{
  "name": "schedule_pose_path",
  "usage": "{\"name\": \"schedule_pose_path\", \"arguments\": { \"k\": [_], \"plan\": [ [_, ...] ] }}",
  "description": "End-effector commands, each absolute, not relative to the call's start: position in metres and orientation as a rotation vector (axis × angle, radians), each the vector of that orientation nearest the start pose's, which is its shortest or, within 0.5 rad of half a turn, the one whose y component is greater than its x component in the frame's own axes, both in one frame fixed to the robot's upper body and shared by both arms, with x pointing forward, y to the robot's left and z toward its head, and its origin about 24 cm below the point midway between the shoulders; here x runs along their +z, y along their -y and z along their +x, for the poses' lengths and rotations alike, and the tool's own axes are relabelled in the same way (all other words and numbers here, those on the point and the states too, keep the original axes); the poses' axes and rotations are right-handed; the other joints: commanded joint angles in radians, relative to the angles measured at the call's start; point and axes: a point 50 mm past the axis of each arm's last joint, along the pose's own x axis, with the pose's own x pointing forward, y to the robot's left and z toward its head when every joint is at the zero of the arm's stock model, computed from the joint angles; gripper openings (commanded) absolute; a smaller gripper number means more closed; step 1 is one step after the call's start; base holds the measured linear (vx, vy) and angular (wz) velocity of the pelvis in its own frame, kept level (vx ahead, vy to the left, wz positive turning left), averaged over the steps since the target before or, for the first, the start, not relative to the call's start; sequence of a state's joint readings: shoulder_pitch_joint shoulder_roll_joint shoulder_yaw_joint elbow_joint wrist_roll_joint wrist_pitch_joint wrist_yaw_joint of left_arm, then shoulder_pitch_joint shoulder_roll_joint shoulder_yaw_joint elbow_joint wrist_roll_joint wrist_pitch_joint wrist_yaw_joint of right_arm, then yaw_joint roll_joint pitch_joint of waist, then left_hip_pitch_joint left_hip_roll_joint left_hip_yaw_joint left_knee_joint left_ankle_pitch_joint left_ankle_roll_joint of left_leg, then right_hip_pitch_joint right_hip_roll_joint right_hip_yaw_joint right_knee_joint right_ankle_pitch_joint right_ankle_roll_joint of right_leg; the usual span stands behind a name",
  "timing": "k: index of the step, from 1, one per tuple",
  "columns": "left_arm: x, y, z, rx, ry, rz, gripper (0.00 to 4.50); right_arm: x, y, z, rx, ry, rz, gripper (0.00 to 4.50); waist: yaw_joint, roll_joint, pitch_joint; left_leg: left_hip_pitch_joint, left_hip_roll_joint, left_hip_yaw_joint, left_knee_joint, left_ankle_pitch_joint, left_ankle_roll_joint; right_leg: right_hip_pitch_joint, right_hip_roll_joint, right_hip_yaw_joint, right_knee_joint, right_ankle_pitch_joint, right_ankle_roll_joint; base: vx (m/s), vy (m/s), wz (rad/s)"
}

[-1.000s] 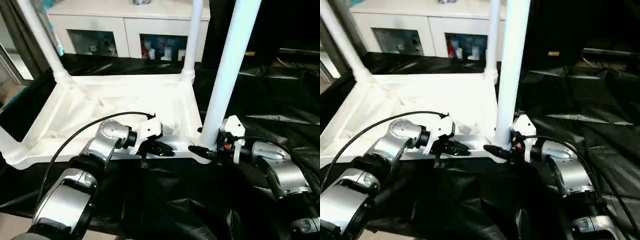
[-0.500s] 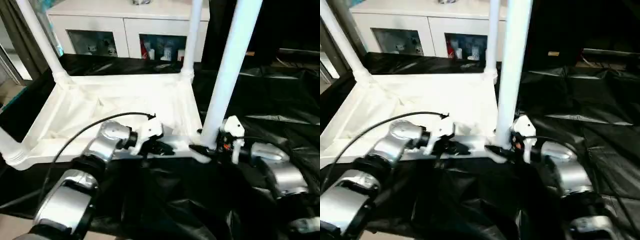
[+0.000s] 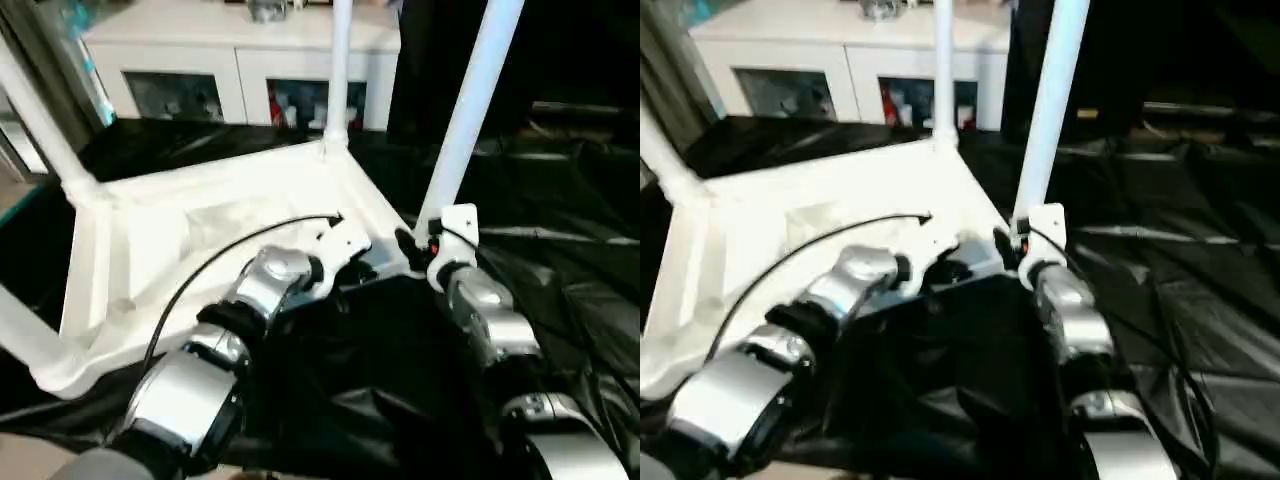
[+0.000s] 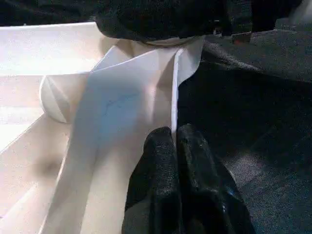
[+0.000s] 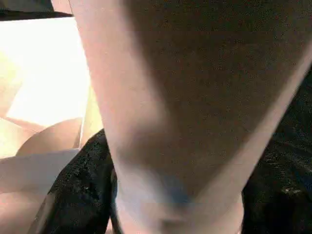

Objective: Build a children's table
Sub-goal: Rotate leg to tighten

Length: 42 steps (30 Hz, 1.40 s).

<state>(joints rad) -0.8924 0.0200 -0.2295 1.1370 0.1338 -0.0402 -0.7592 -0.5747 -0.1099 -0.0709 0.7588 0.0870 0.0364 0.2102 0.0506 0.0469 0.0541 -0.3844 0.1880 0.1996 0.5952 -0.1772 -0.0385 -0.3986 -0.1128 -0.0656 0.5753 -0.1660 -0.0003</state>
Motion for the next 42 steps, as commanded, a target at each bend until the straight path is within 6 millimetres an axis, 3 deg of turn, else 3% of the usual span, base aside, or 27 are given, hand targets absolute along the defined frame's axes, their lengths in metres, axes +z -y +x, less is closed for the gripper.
{"name": "schedule_pose_path", "arguments": {
  "k": [1,5,10,17,19,24,25,31,37,42],
  "plan": [
    [0.067,-0.04,0.365,-0.989,-0.278,0.357,0.0,0.014,0.098,0.335,0.44,-0.301,0.04,3.46,-0.005,-0.011,-0.063,0.029,0.03,-0.026,-0.089,-0.404,0.006,0.026,-0.04,0.021,-0.089,-0.42,-0.161,0.0,0.0,0.0],
    [0.066,-0.043,0.361,-1.069,-0.265,0.36,0.0,0.021,0.105,0.336,0.49,-0.253,0.008,3.66,-0.013,-0.015,-0.064,0.016,0.03,-0.028,-0.091,-0.381,0.019,0.035,-0.041,0.02,-0.082,-0.404,-0.164,0.0,0.0,0.0],
    [0.063,-0.054,0.354,-1.203,-0.261,0.372,0.0,0.033,0.128,0.333,0.62,-0.21,-0.044,3.66,-0.016,-0.018,-0.068,0.015,0.033,-0.023,-0.085,-0.328,0.05,0.038,-0.041,0.024,-0.075,-0.32,-0.199,0.0,0.0,0.0],
    [0.059,-0.081,0.339,-1.443,-0.289,0.329,0.0,0.053,0.165,0.315,0.891,-0.201,-0.127,3.66,0.009,-0.016,-0.08,0.01,0.041,-0.012,-0.065,-0.156,0.132,0.05,-0.036,0.024,-0.038,-0.074,-0.285,0.024,-0.004,0.0],
    [0.058,-0.087,0.336,-1.473,-0.301,0.316,0.0,0.055,0.17,0.309,0.947,-0.216,-0.142,3.66,0.02,-0.018,-0.081,0.017,0.043,-0.008,-0.061,-0.145,0.152,0.043,-0.035,0.026,-0.032,-0.035,-0.307,0.0,0.0,0.0],
    [0.058,-0.1,0.334,-1.495,-0.31,0.345,0.0,0.056,0.178,0.299,1.059,-0.246,-0.186,3.66,0.038,-0.014,-0.078,0.019,0.046,-0.007,-0.064,-0.169,0.137,0.041,-0.038,0.028,-0.036,-0.085,-0.297,0.0,0.0,0.0],
    [0.057,-0.104,0.334,-1.496,-0.314,0.363,0.0,0.057,0.179,0.296,1.092,-0.257,-0.196,3.66,0.039,-0.015,-0.075,0.02,0.045,-0.008,-0.069,-0.206,0.112,0.041,-0.039,0.028,-0.043,-0.144,-0.284,0.0,0.0,0.0],
    [0.057,-0.109,0.332,-1.505,-0.325,0.377,0.0,0.057,0.178,0.294,1.115,-0.269,-0.193,3.32,0.038,-0.018,-0.071,0.021,0.045,-0.01,-0.076,-0.246,0.067,0.037,-0.041,0.03,-0.053,-0.249,-0.248,0.0,0.0,0.0],
    [0.056,-0.11,0.332,-1.509,-0.325,0.384,0.0,0.056,0.175,0.292,1.137,-0.271,-0.168,2.83,0.039,-0.017,-0.075,0.018,0.044,-0.01,-0.072,-0.202,0.081,0.039,-0.039,0.029,-0.046,-0.187,-0.257,0.0,0.0,0.0],
    [0.055,-0.108,0.333,-1.481,-0.323,0.39,0.0,0.048,0.174,0.292,1.079,-0.296,-0.121,2.75,0.039,-0.016,-0.074,0.018,0.044,-0.01,-0.071,-0.199,0.087,0.038,-0.039,0.029,-0.046,-0.188,-0.259,0.0,0.0,0.0]
  ]
}}
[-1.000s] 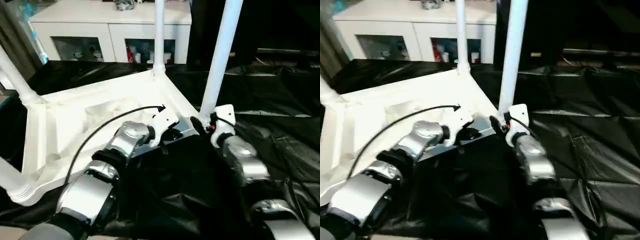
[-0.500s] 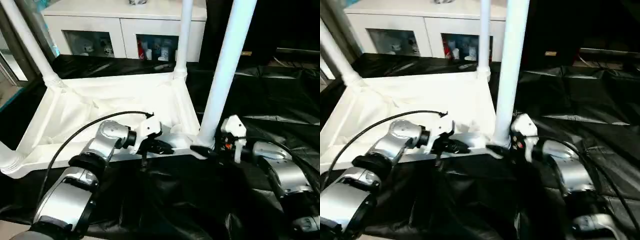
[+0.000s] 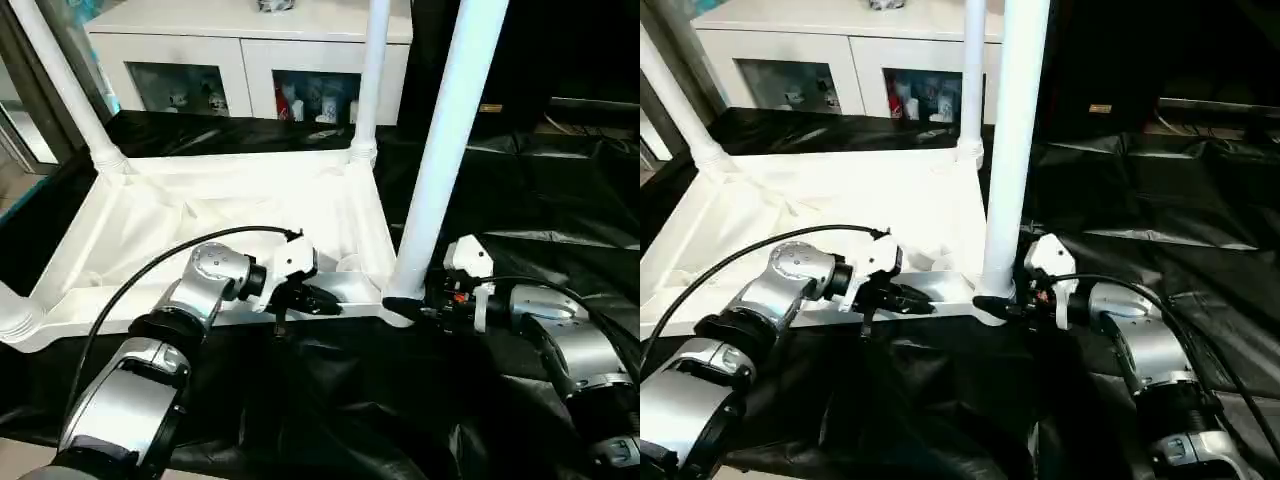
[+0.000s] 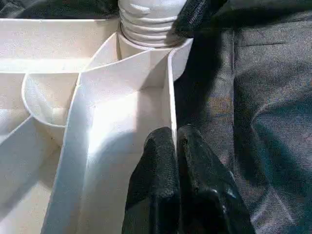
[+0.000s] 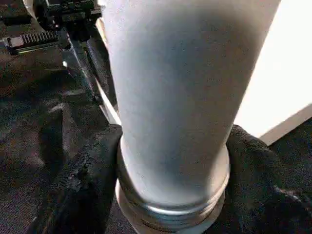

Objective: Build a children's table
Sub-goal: Rotate leg to tighten

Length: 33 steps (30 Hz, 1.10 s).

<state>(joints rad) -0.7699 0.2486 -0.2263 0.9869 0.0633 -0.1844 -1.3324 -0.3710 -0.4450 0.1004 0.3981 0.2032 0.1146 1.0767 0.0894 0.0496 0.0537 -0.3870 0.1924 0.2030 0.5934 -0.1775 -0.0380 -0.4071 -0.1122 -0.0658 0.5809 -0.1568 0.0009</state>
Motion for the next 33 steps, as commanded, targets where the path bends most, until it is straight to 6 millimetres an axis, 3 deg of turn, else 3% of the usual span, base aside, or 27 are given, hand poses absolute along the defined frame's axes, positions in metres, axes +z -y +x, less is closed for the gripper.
{"name": "schedule_pose_path", "arguments": {
  "k": [1,4,5,7,10,12,13,14,15,16,18,20,23,28,30,33],
  "plan": [
    [0.055,-0.105,0.335,-1.455,-0.322,0.385,0.0,0.044,0.174,0.294,1.025,-0.305,-0.116,2.74,0.0,-0.02,-0.073,0.021,0.039,-0.014,-0.071,-0.209,0.081,0.047,-0.04,0.029,-0.054,-0.216,-0.256,0.0,0.0,0.0],
    [0.054,-0.096,0.345,-1.303,-0.335,0.406,0.0,0.028,0.176,0.31,0.733,-0.296,-0.116,2.74,-0.01,-0.021,-0.067,0.023,0.037,-0.015,-0.077,-0.258,0.046,0.04,-0.041,0.029,-0.063,-0.295,-0.24,0.0,0.0,0.0],
    [0.054,-0.091,0.348,-1.256,-0.334,0.405,0.0,0.025,0.174,0.313,0.65,-0.296,-0.085,2.74,-0.013,-0.019,-0.067,0.03,0.035,-0.017,-0.078,-0.295,0.02,0.035,-0.044,0.029,-0.071,-0.359,-0.22,0.0,0.0,0.0],
    [0.055,-0.085,0.351,-1.211,-0.329,0.399,0.0,0.021,0.17,0.317,0.576,-0.301,-0.053,2.74,-0.022,-0.019,-0.064,0.03,0.034,-0.024,-0.084,-0.325,-0.003,0.039,-0.042,0.028,-0.078,-0.418,-0.188,0.0,0.0,0.0],
    [0.058,-0.064,0.359,-1.097,-0.316,0.388,0.0,0.012,0.149,0.323,0.441,-0.316,0.03,2.73,-0.034,-0.013,-0.064,0.037,0.032,-0.023,-0.086,-0.362,-0.016,0.029,-0.039,0.028,-0.083,-0.411,-0.188,0.0,0.0,0.0],
    [0.059,-0.06,0.359,-1.084,-0.315,0.382,0.0,0.011,0.145,0.324,0.431,-0.318,0.038,2.73,-0.035,-0.017,-0.063,0.037,0.029,-0.024,-0.086,-0.38,-0.011,0.031,-0.039,0.027,-0.088,-0.418,-0.181,0.0,0.0,0.0],
    [0.061,-0.048,0.36,-1.054,-0.305,0.377,0.0,0.01,0.126,0.327,0.411,-0.326,0.043,2.73,-0.036,-0.008,-0.064,0.035,0.03,-0.024,-0.088,-0.382,-0.007,0.032,-0.039,0.028,-0.088,-0.409,-0.179,0.0,0.0,0.0],
    [0.061,-0.044,0.36,-1.046,-0.301,0.378,0.0,0.009,0.119,0.328,0.401,-0.328,0.04,2.73,-0.039,-0.011,-0.064,0.033,0.028,-0.024,-0.087,-0.379,-0.008,0.031,-0.038,0.028,-0.087,-0.402,-0.18,0.0,0.0,0.0],
    [0.061,-0.044,0.36,-1.046,-0.301,0.378,0.0,0.009,0.119,0.328,0.401,-0.328,0.04,2.73,-0.042,-0.012,-0.065,0.032,0.027,-0.026,-0.088,-0.382,-0.012,0.034,-0.038,0.026,-0.087,-0.411,-0.177,0.0,0.0,0.0],
    [0.061,-0.039,0.36,-1.046,-0.295,0.382,0.0,0.009,0.107,0.33,0.408,-0.32,0.023,2.73,-0.041,-0.006,-0.064,0.032,0.027,-0.027,-0.088,-0.384,-0.01,0.033,-0.04,0.026,-0.089,-0.414,-0.175,0.0,0.0,0.0],
    [0.06,-0.038,0.359,-1.056,-0.289,0.381,0.0,0.013,0.099,0.329,0.461,-0.29,0.04,2.73,-0.044,-0.011,-0.064,0.032,0.026,-0.027,-0.088,-0.395,-0.007,0.034,-0.038,0.025,-0.091,-0.417,-0.171,0.0,0.0,0.0],
    [0.06,-0.039,0.359,-1.06,-0.288,0.379,0.0,0.015,0.097,0.329,0.485,-0.274,0.065,3.29,-0.043,-0.011,-0.066,0.03,0.027,-0.026,-0.088,-0.385,0.002,0.035,-0.039,0.027,-0.089,-0.394,-0.174,0.0,0.0,0.0],
    [0.059,-0.045,0.357,-1.093,-0.283,0.377,0.0,0.024,0.099,0.329,0.564,-0.209,0.06,3.45,-0.042,-0.013,-0.066,0.026,0.028,-0.027,-0.089,-0.383,0.016,0.039,-0.039,0.026,-0.086,-0.371,-0.182,0.0,0.0,0.0],
    [0.055,-0.061,0.348,-1.249,-0.293,0.383,0.0,0.03,0.119,0.317,0.819,-0.203,-0.088,3.6,-0.042,-0.017,-0.07,0.019,0.031,-0.022,-0.083,-0.317,0.05,0.049,-0.039,0.028,-0.074,-0.272,-0.214,0.0,0.0,0.0],
    [0.052,-0.07,0.341,-1.345,-0.312,0.391,0.0,0.034,0.133,0.313,0.876,-0.202,-0.126,3.6,-0.04,-0.021,-0.072,0.013,0.032,-0.02,-0.079,-0.273,0.072,0.054,-0.04,0.027,-0.066,-0.225,-0.235,0.0,0.0,0.0],
    [0.05,-0.077,0.338,-1.397,-0.328,0.404,0.0,0.038,0.142,0.311,0.901,-0.197,-0.144,3.6,-0.035,-0.017,-0.078,0.014,0.036,-0.017,-0.071,-0.21,0.099,0.054,-0.038,0.025,-0.053,-0.151,-0.267,0.0,0.0,0.0]
  ]
}}
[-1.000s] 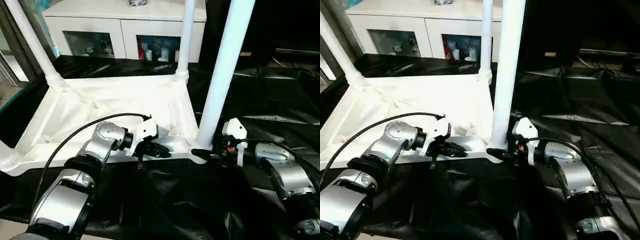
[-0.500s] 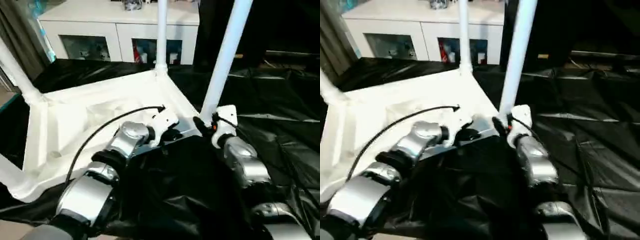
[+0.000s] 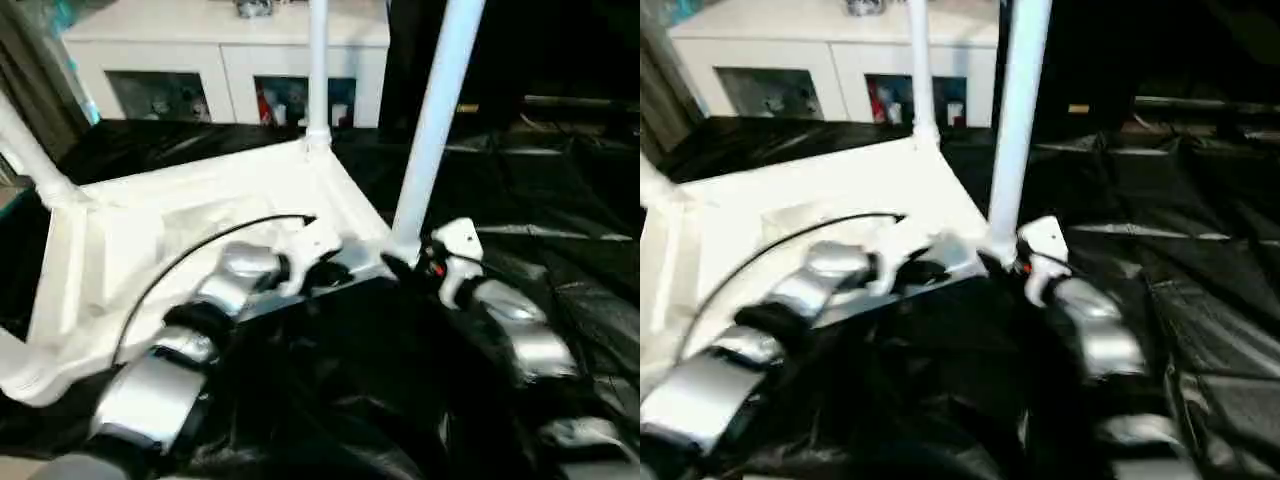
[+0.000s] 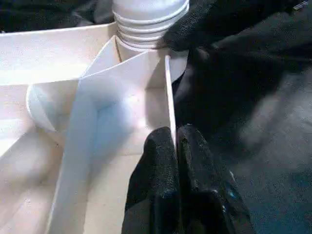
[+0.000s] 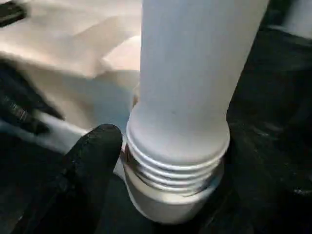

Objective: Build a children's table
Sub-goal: Rotate leg to tighten

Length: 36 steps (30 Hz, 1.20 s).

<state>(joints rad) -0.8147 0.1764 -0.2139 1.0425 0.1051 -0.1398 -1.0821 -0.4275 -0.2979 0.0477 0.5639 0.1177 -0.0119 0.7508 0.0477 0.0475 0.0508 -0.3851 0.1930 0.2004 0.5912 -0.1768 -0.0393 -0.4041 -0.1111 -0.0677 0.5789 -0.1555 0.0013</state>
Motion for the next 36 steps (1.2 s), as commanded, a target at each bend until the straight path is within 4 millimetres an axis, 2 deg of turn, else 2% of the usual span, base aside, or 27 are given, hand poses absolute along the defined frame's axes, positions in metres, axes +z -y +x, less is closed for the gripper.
{"name": "schedule_pose_path", "arguments": {
  "k": [1,2,3,5,8,9,10,12,15,18,19,23,26,28,29,30,31,32,33,34,36],
  "plan": [
    [0.05,-0.079,0.337,-1.412,-0.331,0.4,0.0,0.039,0.145,0.31,0.91,-0.196,-0.147,3.6,0.009,-0.012,-0.075,0.014,0.036,-0.012,-0.067,-0.194,0.107,0.048,-0.039,0.027,-0.049,-0.129,-0.279,0.0,0.0,0.0],
    [0.05,-0.086,0.333,-1.465,-0.338,0.38,0.0,0.044,0.156,0.307,0.951,-0.2,-0.163,3.6,0.012,-0.013,-0.074,0.016,0.038,-0.013,-0.068,-0.194,0.107,0.049,-0.038,0.027,-0.049,-0.128,-0.283,0.0,0.0,0.0],
    [0.05,-0.086,0.333,-1.465,-0.338,0.38,0.0,0.044,0.156,0.307,0.951,-0.2,-0.163,3.6,0.018,-0.014,-0.075,0.015,0.037,-0.011,-0.066,-0.185,0.112,0.052,-0.038,0.028,-0.044,-0.11,-0.291,0.0,0.0,0.0],
    [0.051,-0.091,0.33,-1.508,-0.347,0.358,0.0,0.048,0.165,0.305,0.989,-0.206,-0.18,3.6,0.023,-0.011,-0.075,0.02,0.04,-0.01,-0.066,-0.19,0.117,0.047,-0.038,0.029,-0.043,-0.1,-0.297,0.0,0.0,0.0],
    [0.052,-0.099,0.328,-1.54,-0.361,0.368,0.0,0.053,0.173,0.301,1.052,-0.226,-0.199,3.6,0.033,-0.012,-0.072,0.021,0.041,-0.01,-0.069,-0.21,0.11,0.048,-0.038,0.03,-0.046,-0.13,-0.29,0.0,0.0,0.0],
    [0.053,-0.105,0.328,-1.55,-0.369,0.372,0.0,0.054,0.178,0.297,1.099,-0.246,-0.218,3.6,0.036,-0.019,-0.071,0.023,0.042,-0.008,-0.069,-0.222,0.104,0.046,-0.038,0.031,-0.05,-0.154,-0.286,0.0,0.0,0.0],
    [0.053,-0.106,0.328,-1.552,-0.37,0.372,0.0,0.055,0.179,0.296,1.113,-0.253,-0.224,3.6,0.041,-0.016,-0.07,0.024,0.042,-0.008,-0.07,-0.232,0.096,0.045,-0.041,0.032,-0.05,-0.178,-0.281,0.0,0.0,0.0],
    [0.054,-0.108,0.328,-1.552,-0.37,0.373,0.0,0.054,0.179,0.295,1.123,-0.258,-0.225,3.6,0.04,-0.017,-0.068,0.021,0.041,-0.01,-0.073,-0.251,0.084,0.045,-0.042,0.032,-0.054,-0.22,-0.266,0.0,0.0,0.0],
    [0.054,-0.109,0.328,-1.552,-0.369,0.374,0.0,0.054,0.179,0.295,1.134,-0.264,-0.223,3.26,0.039,-0.018,-0.068,0.024,0.041,-0.01,-0.075,-0.264,0.065,0.042,-0.042,0.033,-0.058,-0.257,-0.254,0.0,0.0,0.0],
    [0.055,-0.11,0.329,-1.549,-0.368,0.375,0.0,0.054,0.178,0.295,1.141,-0.265,-0.213,3.1,0.04,-0.017,-0.069,0.023,0.041,-0.012,-0.075,-0.255,0.063,0.043,-0.042,0.033,-0.057,-0.246,-0.252,0.0,0.0,0.0],
    [0.055,-0.11,0.329,-1.549,-0.368,0.375,0.0,0.054,0.178,0.295,1.141,-0.265,-0.213,2.86,0.039,-0.017,-0.07,0.022,0.041,-0.012,-0.074,-0.244,0.066,0.043,-0.041,0.032,-0.055,-0.23,-0.254,0.0,0.0,0.0],
    [0.056,-0.11,0.329,-1.54,-0.363,0.372,0.0,0.051,0.174,0.293,1.151,-0.271,-0.174,2.75,0.039,-0.016,-0.072,0.02,0.04,-0.011,-0.072,-0.226,0.076,0.045,-0.04,0.032,-0.051,-0.195,-0.264,0.0,0.0,0.0],
    [0.055,-0.106,0.333,-1.477,-0.355,0.376,0.0,0.044,0.172,0.295,1.078,-0.283,-0.139,2.72,0.039,-0.016,-0.07,0.022,0.04,-0.011,-0.072,-0.229,0.072,0.043,-0.04,0.031,-0.052,-0.198,-0.265,0.0,0.0,0.0],
    [0.053,-0.102,0.34,-1.369,-0.357,0.394,0.0,0.034,0.171,0.299,0.972,-0.309,-0.123,2.72,0.037,-0.014,-0.068,0.025,0.04,-0.011,-0.075,-0.261,0.056,0.04,-0.041,0.032,-0.058,-0.249,-0.254,0.0,0.0,0.0],
    [0.053,-0.102,0.34,-1.369,-0.357,0.394,0.0,0.034,0.171,0.299,0.972,-0.309,-0.123,2.72,0.034,-0.014,-0.066,0.024,0.04,-0.011,-0.077,-0.271,0.049,0.038,-0.04,0.032,-0.059,-0.265,-0.25,0.0,0.0,0.0],
    [0.053,-0.098,0.345,-1.285,-0.352,0.399,0.0,0.028,0.169,0.303,0.894,-0.329,-0.122,2.72,0.031,-0.015,-0.066,0.026,0.039,-0.013,-0.078,-0.296,0.032,0.038,-0.042,0.033,-0.063,-0.301,-0.239,0.0,0.0,0.0],
    [0.053,-0.087,0.355,-1.119,-0.341,0.386,0.0,0.014,0.162,0.314,0.671,-0.36,-0.088,2.72,0.024,-0.014,-0.062,0.031,0.034,-0.014,-0.08,-0.319,0.012,0.031,-0.04,0.032,-0.07,-0.352,-0.225,0.0,0.0,0.0],
    [0.054,-0.083,0.357,-1.08,-0.335,0.382,0.0,0.011,0.16,0.316,0.611,-0.366,-0.078,2.72,0.021,-0.012,-0.061,0.035,0.034,-0.016,-0.081,-0.338,-0.005,0.027,-0.041,0.032,-0.072,-0.385,-0.218,0.0,0.0,0.0],
    [0.054,-0.082,0.358,-1.067,-0.333,0.381,0.0,0.01,0.159,0.317,0.587,-0.368,-0.072,2.72,0.014,-0.016,-0.06,0.036,0.03,-0.022,-0.083,-0.365,-0.026,0.031,-0.042,0.027,-0.079,-0.45,-0.191,-0.056,0.006,-0.01],
    [0.054,-0.079,0.36,-1.035,-0.33,0.38,0.0,0.008,0.157,0.319,0.531,-0.374,-0.056,2.72,0.011,-0.018,-0.058,0.035,0.029,-0.023,-0.085,-0.377,-0.021,0.03,-0.043,0.027,-0.089,-0.479,-0.169,0.0,0.0,0.0],
    [0.054,-0.078,0.36,-1.025,-0.33,0.378,0.0,0.007,0.156,0.32,0.513,-0.375,-0.047,2.72,0.006,-0.017,-0.06,0.035,0.029,-0.023,-0.084,-0.388,-0.008,0.029,-0.042,0.028,-0.093,-0.473,-0.163,0.0,0.0,0.0]
  ]
}}
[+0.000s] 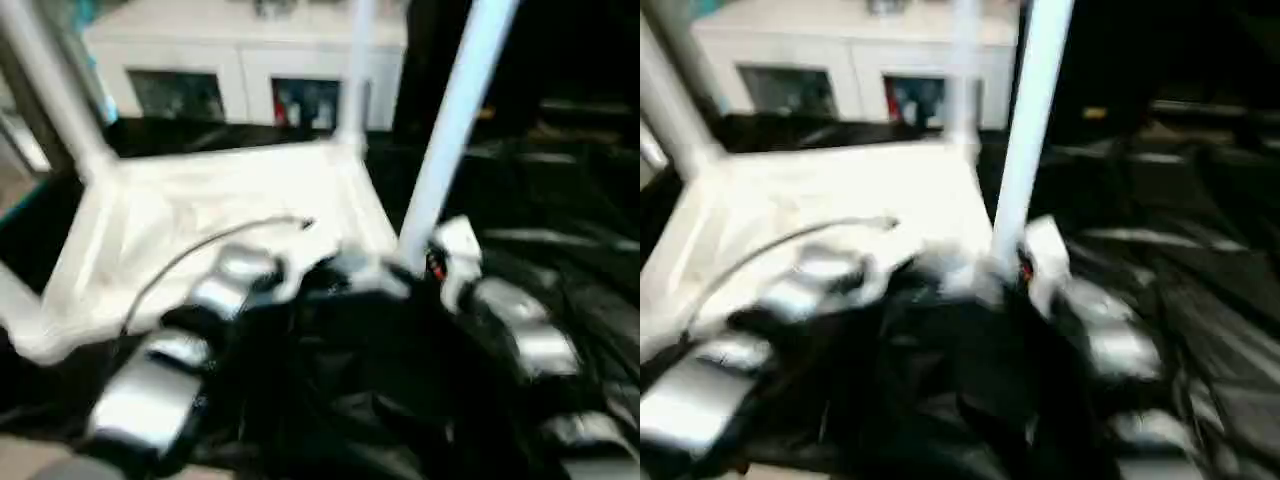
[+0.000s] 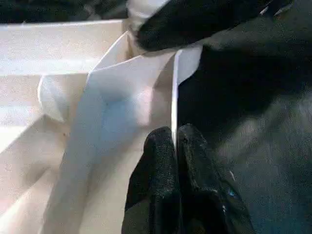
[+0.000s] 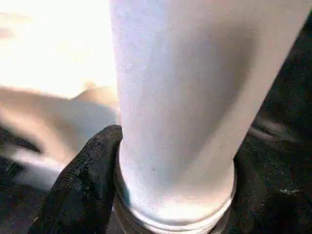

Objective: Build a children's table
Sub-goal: Rotate leg to tighten

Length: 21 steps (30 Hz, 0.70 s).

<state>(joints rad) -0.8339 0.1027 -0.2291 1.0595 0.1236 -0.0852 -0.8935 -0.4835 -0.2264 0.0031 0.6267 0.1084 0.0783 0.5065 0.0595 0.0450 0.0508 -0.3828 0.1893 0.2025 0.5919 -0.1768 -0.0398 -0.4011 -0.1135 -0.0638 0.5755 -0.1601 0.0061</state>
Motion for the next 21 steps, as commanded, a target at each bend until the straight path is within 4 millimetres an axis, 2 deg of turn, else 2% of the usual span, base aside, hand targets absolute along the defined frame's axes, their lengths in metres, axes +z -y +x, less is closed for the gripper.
{"name": "schedule_pose_path", "arguments": {
  "k": [1,2,3,4,5,6,7,9,11,13,14,15,19,21],
  "plan": [
    [0.055,-0.074,0.362,-0.988,-0.328,0.366,0.0,0.006,0.151,0.322,0.458,-0.376,-0.012,2.72,-0.008,-0.015,-0.06,0.028,0.032,-0.024,-0.087,-0.381,-0.001,0.026,-0.038,0.025,-0.087,-0.45,-0.166,0.0,0.0,0.0],
    [0.057,-0.062,0.364,-0.95,-0.316,0.344,0.0,0.003,0.137,0.325,0.376,-0.377,0.045,2.72,-0.008,-0.014,-0.059,0.029,0.032,-0.025,-0.087,-0.382,-0.001,0.023,-0.038,0.025,-0.088,-0.452,-0.166,0.0,0.0,0.0],
    [0.057,-0.061,0.364,-0.947,-0.315,0.342,0.0,0.002,0.135,0.325,0.368,-0.377,0.051,2.72,-0.012,-0.009,-0.06,0.031,0.031,-0.025,-0.087,-0.392,-0.008,0.021,-0.038,0.024,-0.089,-0.46,-0.167,0.0,0.0,0.0],
    [0.058,-0.052,0.363,-0.951,-0.305,0.334,0.0,0.002,0.124,0.327,0.35,-0.367,0.051,2.72,-0.011,-0.005,-0.06,0.031,0.03,-0.027,-0.087,-0.399,-0.01,0.022,-0.038,0.022,-0.091,-0.472,-0.161,0.0,0.0,0.0],
    [0.058,-0.052,0.363,-0.951,-0.305,0.334,0.0,0.002,0.124,0.327,0.35,-0.367,0.051,2.72,-0.013,-0.007,-0.058,0.031,0.029,-0.027,-0.088,-0.407,-0.011,0.02,-0.037,0.022,-0.094,-0.479,-0.156,0.0,0.0,0.0],
    [0.058,-0.049,0.362,-0.959,-0.301,0.332,0.0,0.003,0.118,0.327,0.352,-0.358,0.039,2.72,-0.014,-0.009,-0.059,0.03,0.029,-0.029,-0.089,-0.417,-0.01,0.023,-0.037,0.02,-0.094,-0.488,-0.148,0.0,0.0,0.0],
    [0.058,-0.046,0.362,-0.972,-0.296,0.338,0.0,0.005,0.112,0.328,0.375,-0.341,0.024,2.72,-0.016,-0.006,-0.058,0.03,0.03,-0.03,-0.089,-0.427,-0.011,0.02,-0.039,0.02,-0.096,-0.494,-0.144,0.0,0.0,0.0],
    [0.057,-0.044,0.359,-1.019,-0.289,0.351,0.0,0.011,0.103,0.327,0.463,-0.295,0.037,3.28,-0.017,-0.008,-0.059,0.029,0.03,-0.03,-0.091,-0.435,-0.008,0.022,-0.038,0.02,-0.096,-0.484,-0.142,0.0,0.0,0.0],
    [0.055,-0.046,0.356,-1.064,-0.297,0.376,0.0,0.016,0.101,0.326,0.519,-0.26,0.05,3.42,-0.017,-0.008,-0.059,0.029,0.031,-0.029,-0.091,-0.436,-0.001,0.021,-0.037,0.022,-0.095,-0.46,-0.15,0.0,0.0,0.0],
    [0.053,-0.05,0.354,-1.115,-0.311,0.395,0.0,0.022,0.105,0.326,0.566,-0.226,0.016,3.53,-0.019,-0.01,-0.061,0.019,0.032,-0.031,-0.093,-0.417,0.01,0.03,-0.039,0.022,-0.089,-0.425,-0.156,0.0,0.0,0.0],
    [0.052,-0.052,0.353,-1.133,-0.317,0.4,0.0,0.024,0.108,0.325,0.586,-0.217,0.001,3.83,-0.02,-0.01,-0.063,0.02,0.032,-0.03,-0.093,-0.41,0.012,0.03,-0.038,0.023,-0.087,-0.41,-0.161,0.0,0.0,0.0],
    [0.051,-0.055,0.352,-1.156,-0.322,0.413,0.0,0.026,0.111,0.325,0.615,-0.209,-0.016,3.83,-0.022,-0.011,-0.062,0.019,0.033,-0.027,-0.091,-0.398,0.018,0.029,-0.037,0.025,-0.085,-0.382,-0.176,0.0,0.0,0.0],
    [0.046,-0.07,0.346,-1.259,-0.369,0.452,0.0,0.034,0.128,0.319,0.759,-0.195,-0.075,3.83,-0.019,-0.014,-0.066,0.013,0.035,-0.023,-0.084,-0.319,0.052,0.042,-0.039,0.026,-0.072,-0.287,-0.215,0.0,0.0,0.0],
    [0.045,-0.074,0.343,-1.297,-0.382,0.463,0.0,0.036,0.134,0.316,0.805,-0.195,-0.095,3.83,-0.018,-0.011,-0.069,0.012,0.037,-0.02,-0.081,-0.279,0.07,0.043,-0.04,0.027,-0.065,-0.231,-0.239,0.0,0.0,0.0]
  ]
}}
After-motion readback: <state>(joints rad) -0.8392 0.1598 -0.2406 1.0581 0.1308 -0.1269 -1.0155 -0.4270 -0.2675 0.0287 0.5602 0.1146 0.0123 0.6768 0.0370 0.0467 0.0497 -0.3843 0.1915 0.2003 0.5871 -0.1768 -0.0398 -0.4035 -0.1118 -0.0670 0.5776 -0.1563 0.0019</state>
